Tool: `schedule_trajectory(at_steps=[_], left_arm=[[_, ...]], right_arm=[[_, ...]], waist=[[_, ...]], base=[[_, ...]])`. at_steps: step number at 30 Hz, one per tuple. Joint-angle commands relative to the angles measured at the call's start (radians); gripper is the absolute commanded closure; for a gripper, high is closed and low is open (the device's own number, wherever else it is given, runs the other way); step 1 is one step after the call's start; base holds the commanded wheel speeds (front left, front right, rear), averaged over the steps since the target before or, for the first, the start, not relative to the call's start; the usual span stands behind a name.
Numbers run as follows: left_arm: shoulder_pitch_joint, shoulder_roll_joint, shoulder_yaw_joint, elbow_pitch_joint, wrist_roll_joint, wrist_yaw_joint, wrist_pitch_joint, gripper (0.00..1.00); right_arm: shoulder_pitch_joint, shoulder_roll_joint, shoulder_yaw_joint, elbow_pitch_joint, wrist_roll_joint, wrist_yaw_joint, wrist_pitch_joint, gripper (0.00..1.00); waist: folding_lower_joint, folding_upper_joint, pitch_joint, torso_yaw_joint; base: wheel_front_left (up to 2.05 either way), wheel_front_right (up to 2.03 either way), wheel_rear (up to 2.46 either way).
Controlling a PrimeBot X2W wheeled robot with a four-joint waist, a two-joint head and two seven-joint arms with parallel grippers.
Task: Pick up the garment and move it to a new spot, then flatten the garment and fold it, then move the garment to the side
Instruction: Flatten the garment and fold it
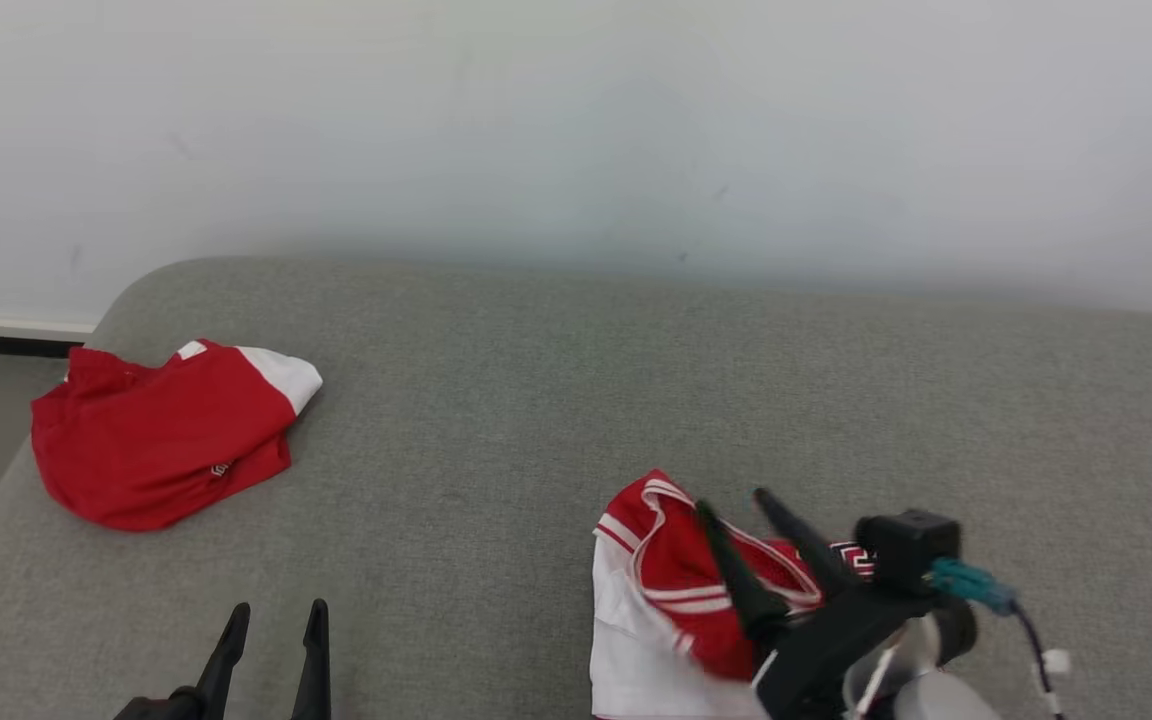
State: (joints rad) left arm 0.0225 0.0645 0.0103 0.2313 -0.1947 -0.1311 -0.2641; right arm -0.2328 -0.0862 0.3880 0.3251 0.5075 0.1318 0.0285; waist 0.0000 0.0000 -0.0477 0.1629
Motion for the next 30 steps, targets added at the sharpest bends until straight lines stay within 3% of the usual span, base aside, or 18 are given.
schedule_trajectory(at_steps=[1, 4, 10, 21, 30], left_arm=[[0.002, 0.004, 0.002, -0.001, -0.003, 0.002, 0.0, 0.0], [0.007, 0.003, 0.004, -0.01, 0.002, 0.002, 0.0, 0.0], [0.014, 0.003, 0.006, -0.027, 0.006, 0.002, 0.0, 0.0], [0.025, 0.005, 0.001, -0.048, 0.009, 0.002, 0.0, 0.0], [0.035, 0.001, 0.014, -0.071, 0.023, 0.002, 0.0, 0.0]], right_arm=[[0.001, -0.017, -0.016, -0.019, -0.003, -0.002, -0.024, 0.0], [0.045, -0.057, -0.089, -0.085, -0.027, -0.002, -0.087, 0.0], [0.155, -0.078, -0.238, -0.181, -0.079, -0.002, -0.154, 0.0], [0.323, -0.01, -0.383, -0.32, -0.203, -0.002, -0.235, 0.0], [0.378, 0.021, -0.413, -0.342, -0.254, -0.002, -0.267, 0.0]], waist=[[0.0, 0.0, -0.007, -0.017], [0.0, 0.0, -0.015, -0.042], [0.0, 0.0, -0.02, -0.075], [0.0, 0.0, -0.018, -0.107], [0.0, 0.0, -0.022, -0.109]], base=[[0.0, 0.0, 0.0], [0.0, 0.0, 0.0], [0.0, 0.0, 0.0], [0.0, 0.0, 0.0], [0.0, 0.0, 0.0]])
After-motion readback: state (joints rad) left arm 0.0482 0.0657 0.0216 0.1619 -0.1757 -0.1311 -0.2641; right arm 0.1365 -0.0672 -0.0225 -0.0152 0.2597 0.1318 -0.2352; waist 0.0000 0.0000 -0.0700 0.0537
